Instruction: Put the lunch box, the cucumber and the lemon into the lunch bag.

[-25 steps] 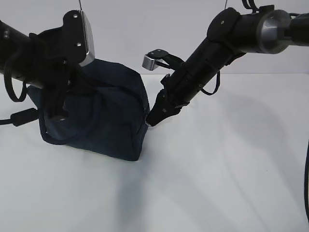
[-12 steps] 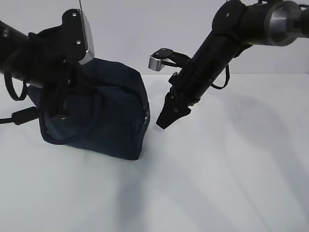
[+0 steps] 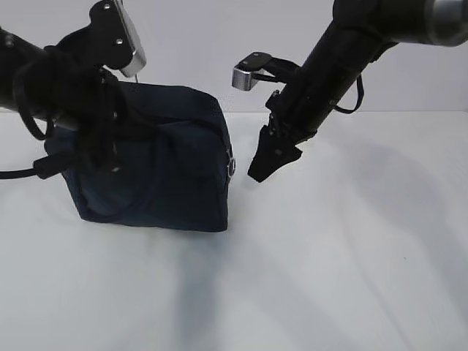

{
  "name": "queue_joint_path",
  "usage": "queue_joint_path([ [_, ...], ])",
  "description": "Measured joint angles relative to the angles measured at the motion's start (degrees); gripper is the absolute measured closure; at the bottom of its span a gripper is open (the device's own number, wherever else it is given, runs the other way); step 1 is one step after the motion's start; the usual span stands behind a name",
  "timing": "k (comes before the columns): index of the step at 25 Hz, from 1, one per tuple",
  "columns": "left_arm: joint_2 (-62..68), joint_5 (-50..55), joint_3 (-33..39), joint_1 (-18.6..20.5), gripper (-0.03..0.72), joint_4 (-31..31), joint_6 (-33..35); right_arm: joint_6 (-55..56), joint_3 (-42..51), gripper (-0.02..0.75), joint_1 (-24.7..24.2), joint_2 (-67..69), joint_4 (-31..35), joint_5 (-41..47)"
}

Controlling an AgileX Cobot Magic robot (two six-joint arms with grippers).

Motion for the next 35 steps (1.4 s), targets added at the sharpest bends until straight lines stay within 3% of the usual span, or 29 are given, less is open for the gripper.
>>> queue_joint_path([
  [7, 0.0, -0.54, 0.0, 0.0, 0.692, -23.01, 0.0, 8.52, 0.0, 0.343, 0.0, -4.51, -2.33, 0.58],
  [9, 0.0, -1.3, 0.0, 0.0, 0.692, -26.44, -0.12, 12.22, 0.0, 0.342, 0.0, -4.68, -3.02, 0.73],
  [18, 2.79, -5.33, 0.0, 0.0, 0.676, -29.95, -0.43, 15.97, 0.0, 0.342, 0.0, -8.26, -4.09, 0.83],
  [20, 3.17, -5.21, 0.0, 0.0, 0.628, -30.57, -0.43, 16.29, 0.0, 0.342, 0.0, -9.32, -4.21, 0.83],
  [26, 3.37, -3.32, 0.0, 0.0, 0.301, -32.47, -5.63, 17.43, 0.0, 0.342, 0.0, -12.8, -4.41, 0.96],
  [35, 1.5, 10.84, -1.75, 1.97, 0.266, -31.28, -9.13, 23.43, 0.0, 0.342, 0.0, -13.88, -5.39, 1.08],
])
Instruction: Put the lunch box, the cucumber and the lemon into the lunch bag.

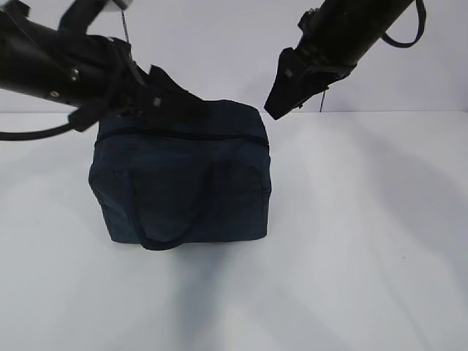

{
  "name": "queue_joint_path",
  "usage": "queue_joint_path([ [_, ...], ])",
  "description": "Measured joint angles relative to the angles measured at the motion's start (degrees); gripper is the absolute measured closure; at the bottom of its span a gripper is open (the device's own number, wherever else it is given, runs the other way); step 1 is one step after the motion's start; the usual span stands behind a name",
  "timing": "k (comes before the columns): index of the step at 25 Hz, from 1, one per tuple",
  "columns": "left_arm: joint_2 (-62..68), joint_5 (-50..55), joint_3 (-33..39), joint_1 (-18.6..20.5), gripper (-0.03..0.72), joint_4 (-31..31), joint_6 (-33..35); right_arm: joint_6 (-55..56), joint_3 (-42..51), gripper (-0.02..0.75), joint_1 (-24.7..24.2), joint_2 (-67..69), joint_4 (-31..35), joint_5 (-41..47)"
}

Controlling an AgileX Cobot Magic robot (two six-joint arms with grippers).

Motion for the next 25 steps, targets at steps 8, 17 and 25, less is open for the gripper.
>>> queue_joint_path([
  [8, -8.65, 6.24, -2.41, 15.24, 0.267, 4.0, -1.9, 2.57, 0.0, 0.342, 0.0, -8.38, -8.09, 0.61],
  [17, -19.97, 12.67, -3.96, 25.42, 0.267, 10.16, -8.78, 7.51, 6.34, 0.342, -0.28, -22.62, -10.15, 0.87],
  [25, -30.99, 16.82, 1.06, 34.18, 0.267, 8.06, -15.64, 8.71, 26.77, 0.342, -3.87, -44.26, -7.07, -13.2],
])
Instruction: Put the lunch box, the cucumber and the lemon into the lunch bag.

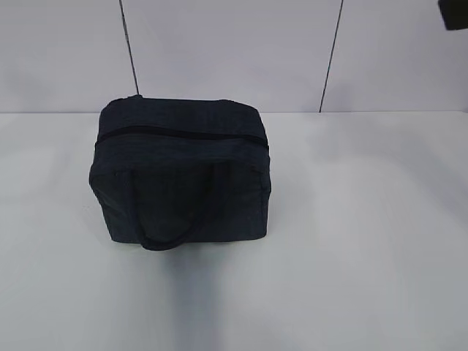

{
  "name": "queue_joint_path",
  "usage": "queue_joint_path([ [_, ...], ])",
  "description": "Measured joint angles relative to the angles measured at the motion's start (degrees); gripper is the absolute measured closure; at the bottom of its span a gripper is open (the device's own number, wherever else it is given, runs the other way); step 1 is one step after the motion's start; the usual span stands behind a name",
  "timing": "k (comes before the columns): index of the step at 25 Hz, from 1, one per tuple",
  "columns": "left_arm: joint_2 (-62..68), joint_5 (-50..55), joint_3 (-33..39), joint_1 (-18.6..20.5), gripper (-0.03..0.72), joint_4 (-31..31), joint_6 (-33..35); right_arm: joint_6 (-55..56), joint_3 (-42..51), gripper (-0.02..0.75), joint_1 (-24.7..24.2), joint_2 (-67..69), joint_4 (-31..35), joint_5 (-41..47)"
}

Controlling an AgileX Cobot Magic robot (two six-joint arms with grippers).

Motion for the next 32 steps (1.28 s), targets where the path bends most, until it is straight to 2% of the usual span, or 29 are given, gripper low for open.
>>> queue_joint_path([
  [5, -8.2, 0.34, 8.61, 1.35, 0.267, -5.67, 0.77, 0.0, 9.27, 0.342, 0.0, -9.44, 0.77, -3.36],
  [12, -20.96, 0.84, 16.92, 1.35, 0.267, -5.8, 1.2, 2.25, 19.98, 0.342, -0.09, -21.68, 0.42, -3.88],
  [18, -30.78, 0.97, 23.29, 1.35, 0.267, -4.01, -1.5, 9.84, 27.9, 0.342, -0.09, -35.06, -7.29, 0.73],
  [26, -36.8, 2.18, 25.42, 1.35, 0.267, -1.48, -5.01, 16.92, 37.21, 0.342, -0.09, -54.73, -12.29, 4.16],
  [32, -37.02, 2.68, 25.42, 0.27, 0.267, -0.38, -5.18, 17.92, 39.41, 0.342, -0.09, -63.29, -15.91, 8.1],
])
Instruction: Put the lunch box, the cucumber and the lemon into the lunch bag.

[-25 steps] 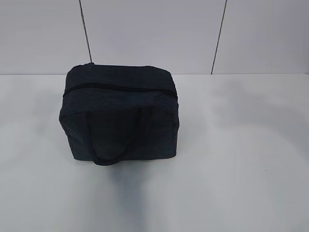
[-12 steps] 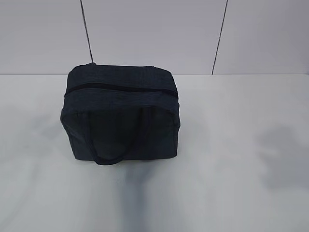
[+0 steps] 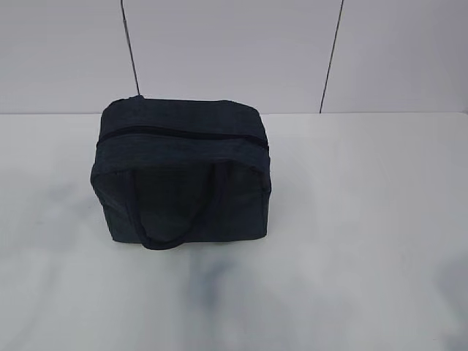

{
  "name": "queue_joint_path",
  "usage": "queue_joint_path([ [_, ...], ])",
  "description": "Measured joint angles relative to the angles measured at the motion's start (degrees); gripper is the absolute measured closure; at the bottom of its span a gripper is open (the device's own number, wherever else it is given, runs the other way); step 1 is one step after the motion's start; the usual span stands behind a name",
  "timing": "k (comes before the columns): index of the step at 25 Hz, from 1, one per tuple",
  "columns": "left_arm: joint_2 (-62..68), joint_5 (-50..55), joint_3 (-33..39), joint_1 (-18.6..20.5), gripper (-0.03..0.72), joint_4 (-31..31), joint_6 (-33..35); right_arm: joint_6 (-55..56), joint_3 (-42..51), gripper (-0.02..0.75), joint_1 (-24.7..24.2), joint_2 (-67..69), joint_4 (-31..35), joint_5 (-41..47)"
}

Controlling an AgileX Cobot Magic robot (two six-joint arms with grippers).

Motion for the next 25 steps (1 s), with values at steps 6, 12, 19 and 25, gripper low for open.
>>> queue_joint_path([
  [6, -0.3, 0.11, 0.0, -1.95, 0.267, 1.58, 0.0, 0.46, 1.97, 0.342, 0.0, -0.03, -1.22, 1.86],
  [12, -0.3, 0.21, 0.0, -5.12, 0.267, 3.39, 0.0, 0.46, 5.88, 0.342, 0.0, -0.03, 0.09, 1.75],
  [19, -0.3, 0.1, 0.0, -7.85, 0.267, 5.65, -0.09, 0.46, 6.13, 0.342, 0.0, -0.03, 0.18, 1.53],
  [25, -0.3, -1.4, 0.0, -7.85, 0.267, 7.43, -0.09, 0.58, 6.13, 0.342, 0.1, -0.03, -3.37, 1.29],
])
